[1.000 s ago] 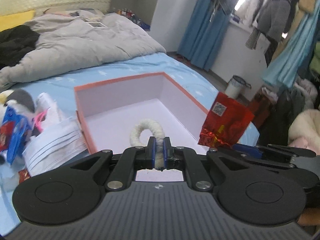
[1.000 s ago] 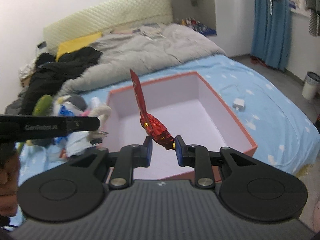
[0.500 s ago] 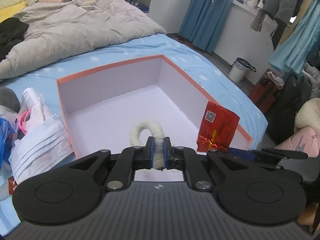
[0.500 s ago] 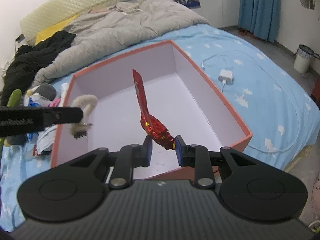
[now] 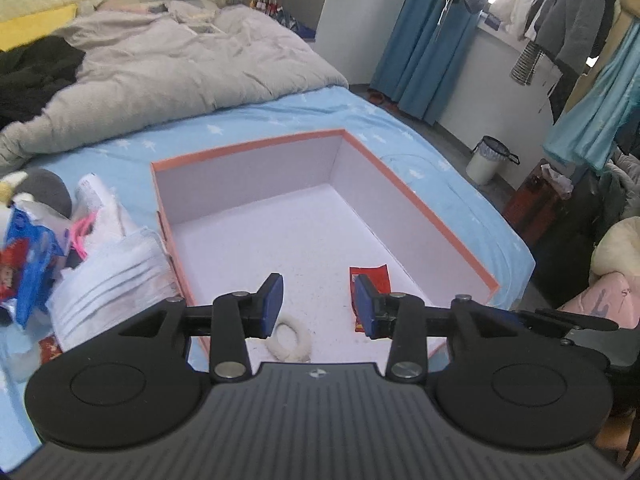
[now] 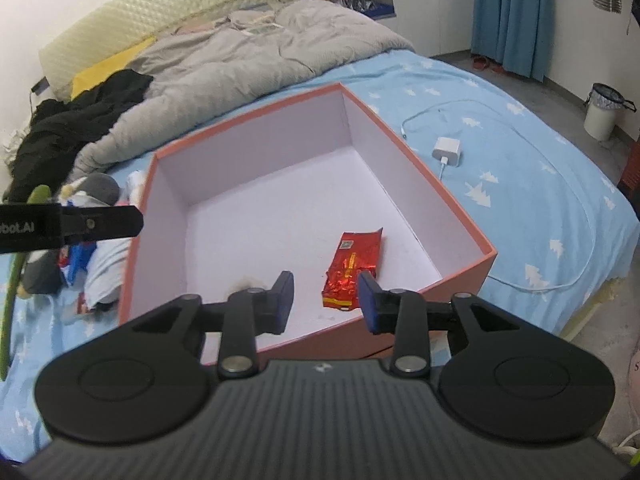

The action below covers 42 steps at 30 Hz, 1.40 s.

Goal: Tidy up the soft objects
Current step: 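Open the left gripper dropping the scrunchie while the right gripper drops the wrapper into the box, then move both grippers back from the box toward the pile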

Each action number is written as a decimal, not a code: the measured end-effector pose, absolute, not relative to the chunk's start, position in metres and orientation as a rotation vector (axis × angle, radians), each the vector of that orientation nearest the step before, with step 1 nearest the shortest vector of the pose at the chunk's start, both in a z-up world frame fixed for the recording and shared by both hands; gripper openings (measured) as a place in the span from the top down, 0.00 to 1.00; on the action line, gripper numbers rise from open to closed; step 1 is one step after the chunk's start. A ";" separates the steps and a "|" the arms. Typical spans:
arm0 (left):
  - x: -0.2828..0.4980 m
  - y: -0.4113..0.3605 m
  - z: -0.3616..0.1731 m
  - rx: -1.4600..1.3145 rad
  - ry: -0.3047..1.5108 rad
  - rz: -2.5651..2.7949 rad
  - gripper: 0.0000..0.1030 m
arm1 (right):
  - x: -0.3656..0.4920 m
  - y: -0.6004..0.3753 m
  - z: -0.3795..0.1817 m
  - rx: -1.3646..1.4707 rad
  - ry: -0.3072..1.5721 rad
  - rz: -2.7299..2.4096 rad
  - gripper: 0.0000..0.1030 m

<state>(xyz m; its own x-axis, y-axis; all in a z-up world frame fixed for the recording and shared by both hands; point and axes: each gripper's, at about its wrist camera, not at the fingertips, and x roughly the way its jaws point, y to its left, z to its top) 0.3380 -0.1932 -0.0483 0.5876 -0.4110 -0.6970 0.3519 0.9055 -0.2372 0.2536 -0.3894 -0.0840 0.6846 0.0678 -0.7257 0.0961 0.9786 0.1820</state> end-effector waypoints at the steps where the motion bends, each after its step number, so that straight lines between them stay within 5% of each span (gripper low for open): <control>1: 0.332 -0.190 -0.044 -0.075 0.822 -0.443 0.56 | 0.249 -0.387 -0.080 0.213 0.807 -0.012 0.63; 34: 0.120 -0.041 0.036 -0.160 0.617 -0.263 0.56 | 0.121 -0.276 0.000 0.152 0.600 0.203 0.62; 39: 0.112 -0.004 0.019 -0.205 0.636 -0.160 0.56 | 0.121 -0.245 -0.007 0.123 0.615 0.296 0.31; 42: 0.108 0.019 0.009 -0.222 0.645 -0.099 0.56 | 0.129 -0.226 -0.014 0.104 0.636 0.340 0.23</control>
<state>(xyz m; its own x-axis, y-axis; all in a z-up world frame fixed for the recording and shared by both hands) 0.1081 0.0190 0.0090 0.7951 -0.1602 -0.5849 0.0225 0.9716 -0.2354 0.1287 -0.2258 -0.0142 0.7512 0.3424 -0.5643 -0.2794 0.9395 0.1982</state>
